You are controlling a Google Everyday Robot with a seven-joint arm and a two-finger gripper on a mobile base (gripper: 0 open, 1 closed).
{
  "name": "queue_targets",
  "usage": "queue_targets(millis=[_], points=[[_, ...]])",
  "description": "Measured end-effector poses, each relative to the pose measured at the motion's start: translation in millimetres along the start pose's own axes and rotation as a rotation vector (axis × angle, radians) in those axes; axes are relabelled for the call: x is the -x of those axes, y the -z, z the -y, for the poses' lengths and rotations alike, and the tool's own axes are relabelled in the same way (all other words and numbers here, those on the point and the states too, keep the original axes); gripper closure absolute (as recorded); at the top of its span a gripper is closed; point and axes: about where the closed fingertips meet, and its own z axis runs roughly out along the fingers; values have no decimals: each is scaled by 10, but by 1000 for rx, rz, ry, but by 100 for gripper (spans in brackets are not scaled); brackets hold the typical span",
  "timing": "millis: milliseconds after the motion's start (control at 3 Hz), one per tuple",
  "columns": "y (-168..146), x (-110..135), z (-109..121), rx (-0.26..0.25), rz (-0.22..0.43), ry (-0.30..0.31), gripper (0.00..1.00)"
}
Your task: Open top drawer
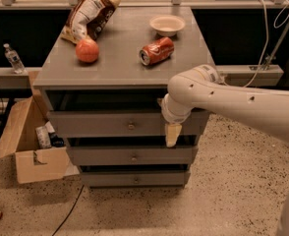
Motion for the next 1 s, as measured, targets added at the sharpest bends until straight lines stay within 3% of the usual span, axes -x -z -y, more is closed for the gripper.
queue_targets(millis=[667, 1000], points=[[-121, -273, 108, 35, -61, -67, 0], [-52, -468, -77, 66, -88, -122, 18]])
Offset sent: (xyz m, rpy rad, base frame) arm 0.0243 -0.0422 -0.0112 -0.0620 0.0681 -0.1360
